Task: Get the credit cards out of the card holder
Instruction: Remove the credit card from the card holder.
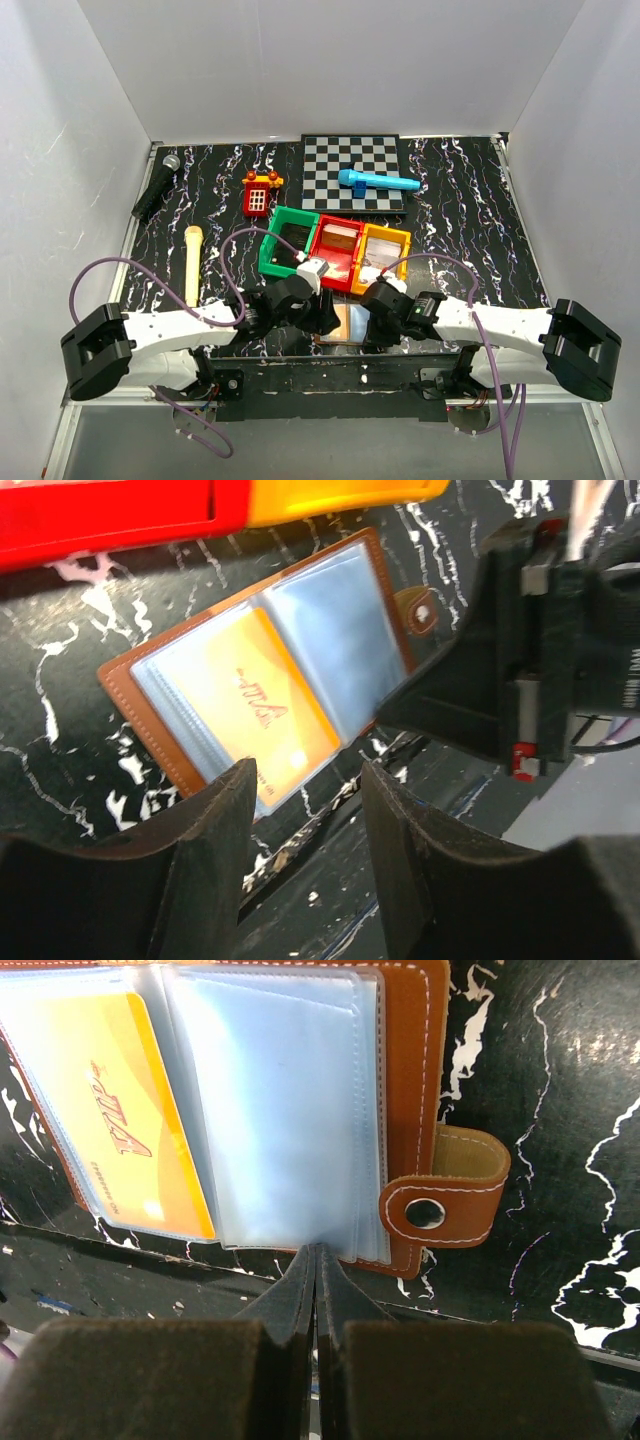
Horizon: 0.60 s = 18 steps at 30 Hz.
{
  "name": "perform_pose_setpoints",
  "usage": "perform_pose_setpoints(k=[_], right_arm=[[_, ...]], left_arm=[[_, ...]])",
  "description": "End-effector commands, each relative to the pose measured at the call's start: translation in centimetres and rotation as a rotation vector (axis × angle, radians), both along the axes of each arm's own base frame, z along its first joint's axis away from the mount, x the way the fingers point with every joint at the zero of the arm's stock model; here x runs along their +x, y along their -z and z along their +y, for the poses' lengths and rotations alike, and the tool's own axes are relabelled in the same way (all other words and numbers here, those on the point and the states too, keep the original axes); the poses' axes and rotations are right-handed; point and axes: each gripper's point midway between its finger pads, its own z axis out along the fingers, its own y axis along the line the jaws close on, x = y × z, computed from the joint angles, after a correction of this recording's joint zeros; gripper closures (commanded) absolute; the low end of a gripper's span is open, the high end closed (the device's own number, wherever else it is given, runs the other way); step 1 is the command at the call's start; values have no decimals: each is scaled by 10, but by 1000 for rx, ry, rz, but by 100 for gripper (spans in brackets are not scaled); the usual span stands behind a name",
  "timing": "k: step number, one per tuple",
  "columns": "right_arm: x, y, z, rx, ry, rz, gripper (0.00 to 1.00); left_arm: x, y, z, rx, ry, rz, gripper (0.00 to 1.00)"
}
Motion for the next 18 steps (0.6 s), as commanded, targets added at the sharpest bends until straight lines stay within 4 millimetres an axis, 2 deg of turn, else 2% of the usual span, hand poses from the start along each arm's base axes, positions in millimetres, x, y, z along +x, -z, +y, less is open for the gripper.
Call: perform_pose_setpoints(k=[1, 4, 11, 15, 18], right_arm=[[-2, 9, -16, -83, -8, -2, 99], [-2, 6, -16, -84, -17, -4, 99], [4, -15, -24, -90, -24, -63, 98], [12, -44, -24, -72, -52, -128, 96], [19, -70, -17, -22, -86, -195, 95]], left_arm=[[2, -18, -24, -72, 72, -37, 54], [-3, 0, -31, -45, 114, -2, 55], [-6, 39, -19, 43, 78, 53, 56], [-8, 47, -14, 75, 66, 79, 56], [-2, 47, -11, 87, 40, 59, 56]])
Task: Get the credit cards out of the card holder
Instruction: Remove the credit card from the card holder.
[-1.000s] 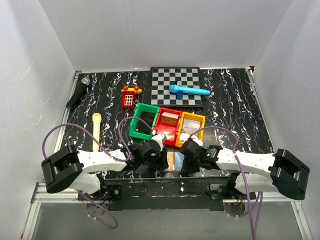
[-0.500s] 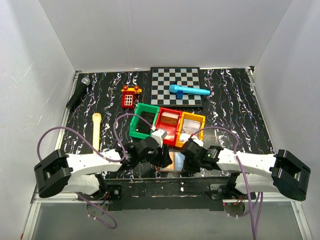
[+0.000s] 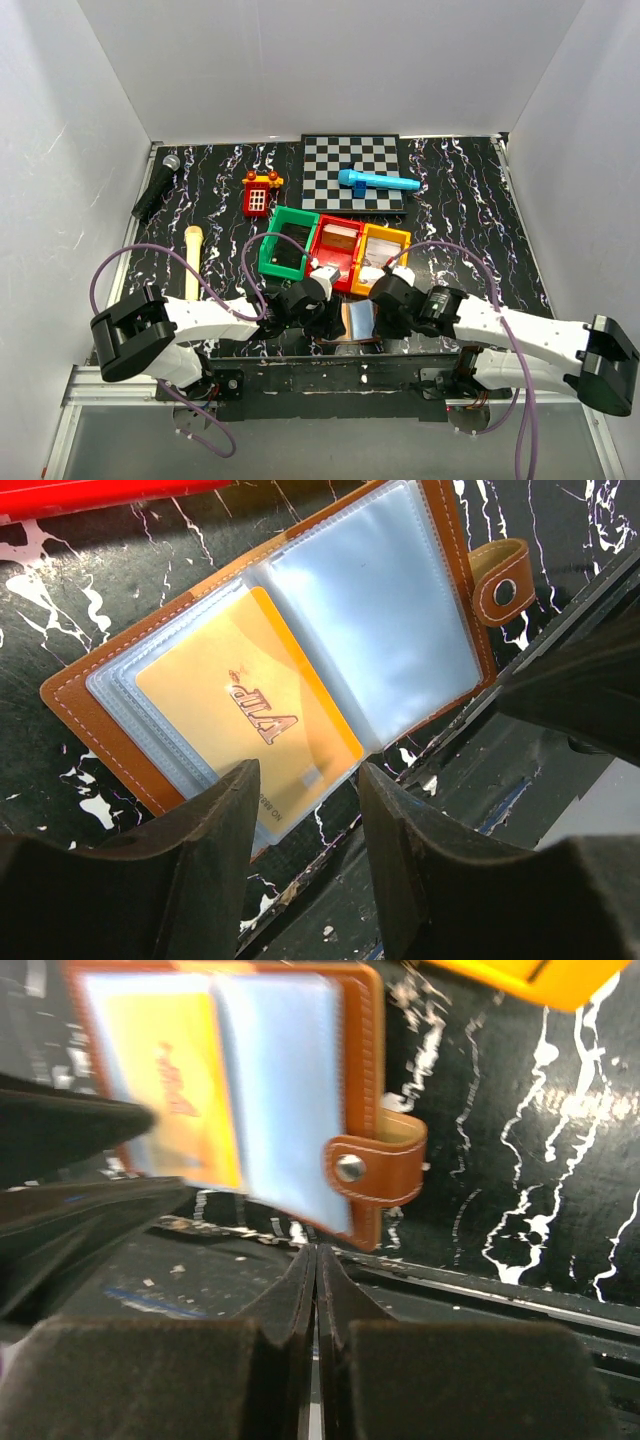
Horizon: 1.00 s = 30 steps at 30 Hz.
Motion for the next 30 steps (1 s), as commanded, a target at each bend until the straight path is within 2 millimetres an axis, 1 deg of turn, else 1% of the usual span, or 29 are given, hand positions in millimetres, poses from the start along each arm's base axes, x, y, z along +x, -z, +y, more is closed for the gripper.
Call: perform_pose_setpoints(k=[1, 4, 5, 7, 8, 11, 14, 15, 16, 20, 25, 26, 27, 30], right_arm=[[17, -49, 8, 60, -56, -136, 94], [24, -80, 21, 155, -94, -211, 93], [25, -90, 29, 197, -116, -235, 93], [27, -101, 40, 257, -148, -267, 92], [28, -102, 43, 269, -155, -273, 90], [28, -95, 52, 266, -181, -259, 83], [27, -79, 60, 258, -191, -217, 71], [27, -73, 61, 253, -180, -206, 68], [28, -68, 61, 253, -174, -195, 65], [33, -48, 64, 296, -136, -157, 63], [41, -32, 68, 362, -123, -136, 62], [44, -30, 68, 370, -116, -143, 62], [40, -30, 72, 399, -134, -127, 62], [40, -29, 76, 430, -139, -135, 62]], left_arm=[[2, 7, 8, 47, -26, -1, 56], [3, 5, 7, 44, -26, -6, 55], [3, 4, 6, 42, -25, -8, 55], [3, 4, 6, 40, -21, -8, 55], [3, 3, 6, 38, -24, -7, 55], [3, 0, 6, 29, -26, -8, 55], [3, -5, 8, 12, -36, -13, 55], [0, -2, 14, 35, -40, -4, 55], [0, -3, 15, 31, -44, -3, 55], [-2, -7, 19, 15, -55, -3, 55], [-2, -15, 23, -5, -70, -11, 55], [-2, -16, 23, -11, -72, -14, 55], [-1, -19, 23, -19, -78, -17, 55], [1, -28, 21, -48, -81, -34, 55]])
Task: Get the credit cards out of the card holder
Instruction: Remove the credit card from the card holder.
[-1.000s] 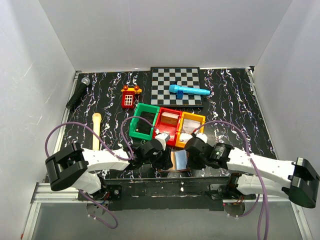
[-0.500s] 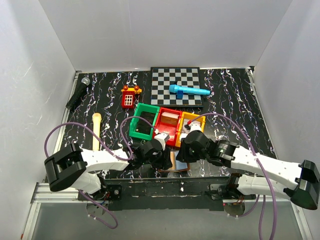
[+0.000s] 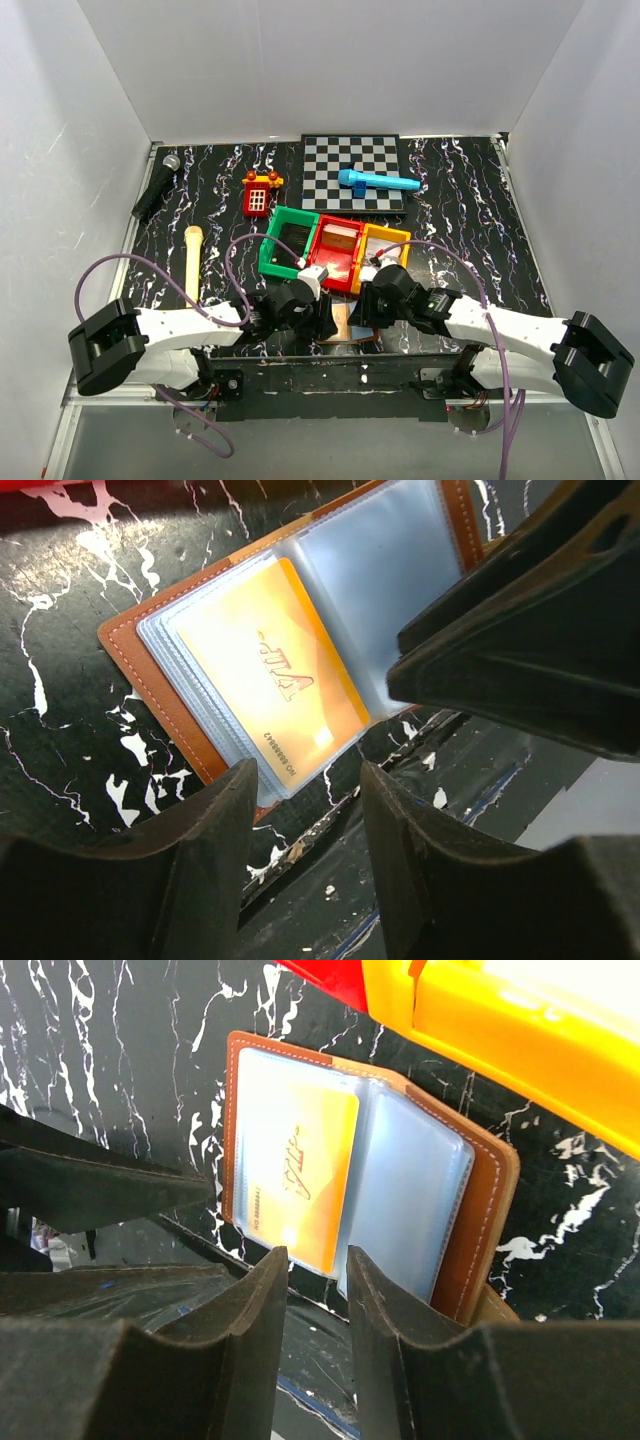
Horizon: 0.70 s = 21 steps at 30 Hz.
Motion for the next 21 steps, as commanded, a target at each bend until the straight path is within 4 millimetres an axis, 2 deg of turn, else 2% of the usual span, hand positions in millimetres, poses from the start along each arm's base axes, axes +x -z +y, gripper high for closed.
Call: perform_pose_setpoints(k=[1, 6, 8, 13, 21], right_arm=[[5, -19, 24, 153, -29, -36, 62], [7, -8, 21, 142, -26, -21, 62], [6, -2, 20, 135, -22, -9, 62], [6, 13, 16, 123, -3, 19, 62], [4, 21, 15, 131, 1, 37, 62]], left_arm=[[5, -19, 0, -55, -25, -42, 56], [8, -41, -11, -150, -21, -75, 58], [8, -43, -13, -160, -17, -76, 59], [8, -30, -16, -131, -19, -49, 61], [9, -14, -14, -108, -48, -16, 65]])
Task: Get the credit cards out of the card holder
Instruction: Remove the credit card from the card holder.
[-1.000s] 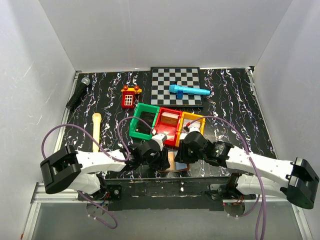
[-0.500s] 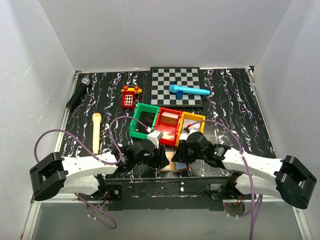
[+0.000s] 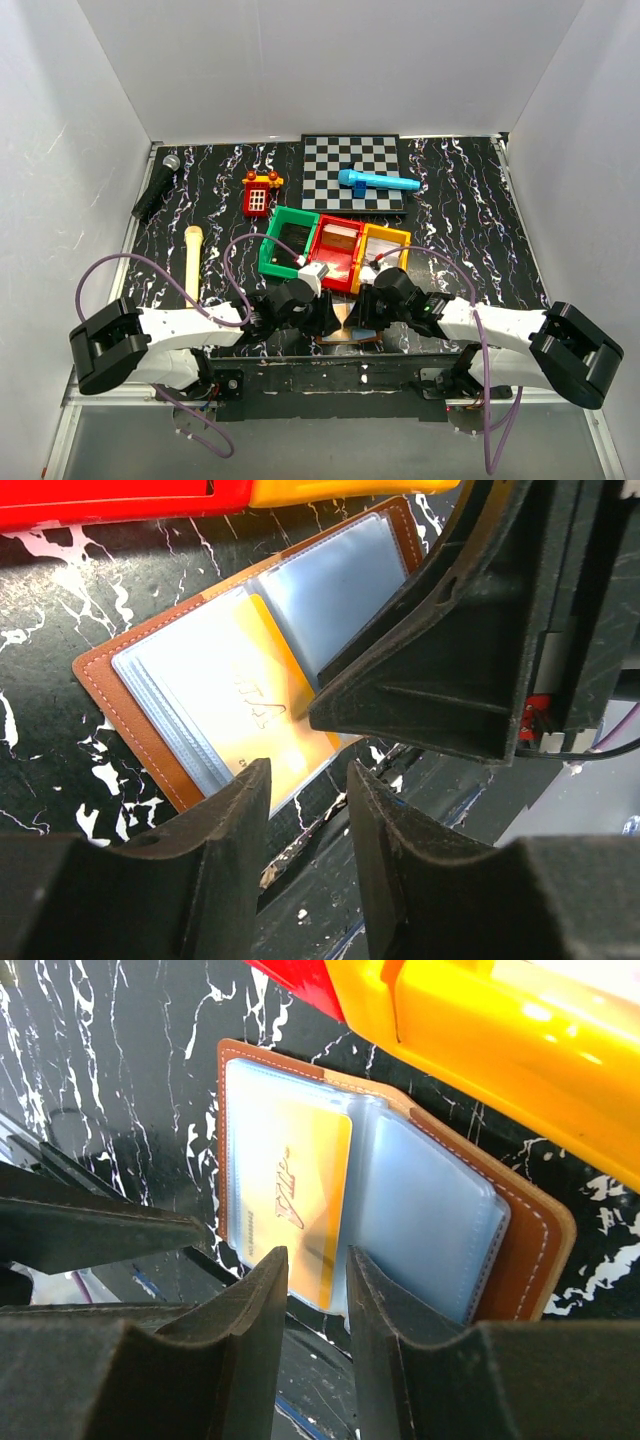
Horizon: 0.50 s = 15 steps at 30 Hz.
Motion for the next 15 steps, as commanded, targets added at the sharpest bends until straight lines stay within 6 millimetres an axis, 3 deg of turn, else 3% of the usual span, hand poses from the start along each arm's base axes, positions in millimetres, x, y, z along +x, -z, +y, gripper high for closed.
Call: perform_pose_setpoints(k=[1, 15], right_arm=[[4, -2, 5, 42, 9, -10, 62], [-1, 4, 5, 75, 6, 15, 62]], left_arm=[[4, 1, -1, -16, -23, 3, 66], [8, 22, 11, 41, -79, 53, 72]])
